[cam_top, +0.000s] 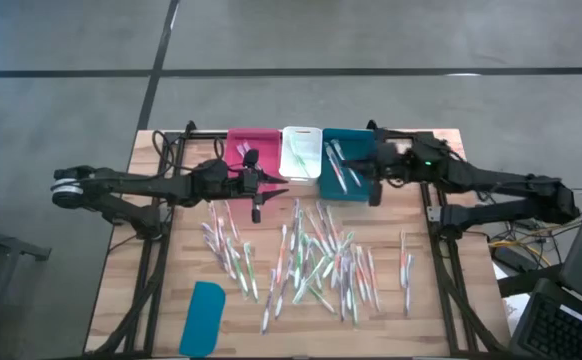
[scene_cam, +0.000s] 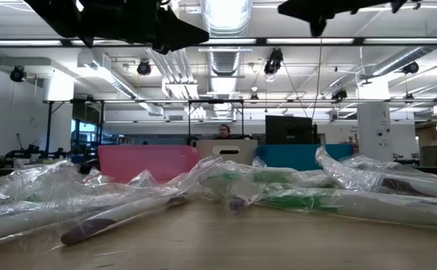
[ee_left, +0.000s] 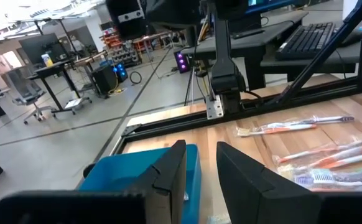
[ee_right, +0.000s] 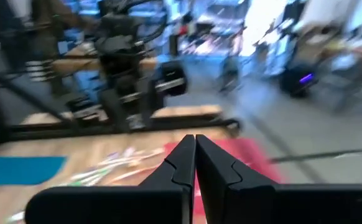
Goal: Pick & Place Toothbrushes
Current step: Put the orange toothbrush into the blue bin
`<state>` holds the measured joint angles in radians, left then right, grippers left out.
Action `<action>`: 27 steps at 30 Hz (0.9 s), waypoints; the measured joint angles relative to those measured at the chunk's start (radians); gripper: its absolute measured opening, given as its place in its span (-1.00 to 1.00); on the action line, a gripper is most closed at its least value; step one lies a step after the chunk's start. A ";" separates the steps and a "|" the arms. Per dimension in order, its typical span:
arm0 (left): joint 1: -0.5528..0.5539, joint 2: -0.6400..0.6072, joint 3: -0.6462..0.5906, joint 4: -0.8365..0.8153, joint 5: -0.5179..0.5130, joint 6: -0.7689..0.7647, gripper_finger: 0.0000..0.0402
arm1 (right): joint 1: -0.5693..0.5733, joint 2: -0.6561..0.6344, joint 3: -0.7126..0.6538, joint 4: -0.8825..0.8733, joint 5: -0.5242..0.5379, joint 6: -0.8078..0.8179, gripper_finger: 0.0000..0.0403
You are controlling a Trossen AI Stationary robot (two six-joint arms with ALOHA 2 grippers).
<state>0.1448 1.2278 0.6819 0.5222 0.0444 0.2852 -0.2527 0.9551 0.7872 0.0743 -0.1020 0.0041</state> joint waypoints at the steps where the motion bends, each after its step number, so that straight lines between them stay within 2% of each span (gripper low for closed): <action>1: 0.000 0.000 0.000 -0.001 0.000 0.000 -0.53 | 0.000 0.029 0.020 -0.018 -0.031 0.023 -0.96; 4: 0.000 0.000 0.000 0.001 0.000 -0.003 -0.53 | 0.016 0.111 0.084 -0.086 -0.083 0.073 -0.96; 11: 0.000 -0.001 0.000 -0.007 0.000 -0.010 -0.53 | 0.101 0.262 0.229 -0.399 -0.073 0.102 -0.96; 19: 0.000 -0.001 0.000 -0.015 0.000 -0.022 -0.53 | 0.275 0.328 0.295 -0.706 0.165 0.238 -0.96; 27: 0.000 -0.002 0.000 -0.025 0.000 -0.035 -0.53 | 0.459 0.301 0.277 -0.853 0.242 0.509 -0.96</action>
<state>0.1448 1.2259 0.6819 0.4974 0.0444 0.2497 0.2060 1.2560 1.0643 -0.7785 0.1399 0.5128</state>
